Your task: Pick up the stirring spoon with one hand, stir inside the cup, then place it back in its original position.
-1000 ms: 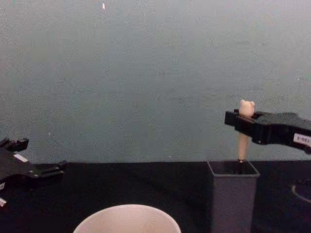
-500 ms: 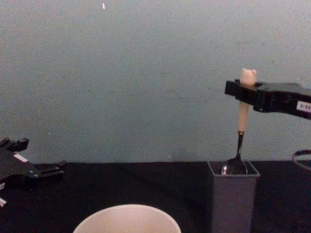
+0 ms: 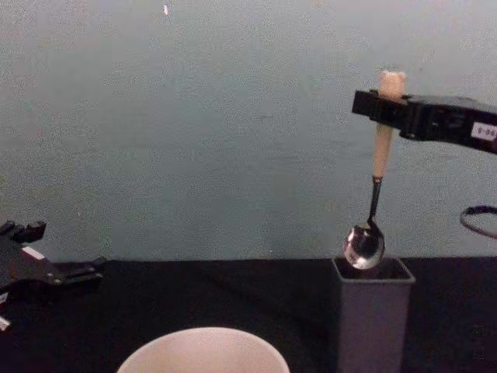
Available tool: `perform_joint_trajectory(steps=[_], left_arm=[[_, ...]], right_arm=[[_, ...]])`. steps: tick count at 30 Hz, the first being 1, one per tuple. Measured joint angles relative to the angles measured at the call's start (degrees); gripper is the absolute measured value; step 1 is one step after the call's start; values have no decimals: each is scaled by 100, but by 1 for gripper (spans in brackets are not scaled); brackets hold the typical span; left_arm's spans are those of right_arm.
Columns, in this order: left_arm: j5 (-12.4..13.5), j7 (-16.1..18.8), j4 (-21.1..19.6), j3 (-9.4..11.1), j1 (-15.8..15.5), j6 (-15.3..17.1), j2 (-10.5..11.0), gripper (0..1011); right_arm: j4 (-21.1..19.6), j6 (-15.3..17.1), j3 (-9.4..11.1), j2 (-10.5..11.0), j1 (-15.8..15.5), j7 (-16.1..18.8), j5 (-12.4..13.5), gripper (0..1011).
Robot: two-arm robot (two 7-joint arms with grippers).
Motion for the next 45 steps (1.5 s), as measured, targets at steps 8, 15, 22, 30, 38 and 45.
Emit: perform_joint_trajectory(steps=[8, 15, 22, 30, 38, 45], left_arm=[[0, 0, 0, 0, 0, 0, 0, 1001], [0, 0, 0, 0, 0, 0, 0, 1001], [0, 0, 0, 0, 0, 0, 0, 1001], [0, 0, 0, 0, 0, 0, 0, 1001], [0, 0, 0, 0, 0, 0, 0, 1001], [0, 0, 0, 0, 0, 0, 0, 1001]], right_arm=[[-143, -5, -6, 54, 27, 15, 111, 187], [-201, -6, -58, 84, 73, 115, 282, 187], [-141, 7, -261, 44, 116, 161, 343, 187], [-113, 36, -477, -19, 113, 204, 413, 187], [-29, -95, -683, -103, 106, 304, 463, 187], [136, -294, -863, -192, 109, 437, 435, 187]])
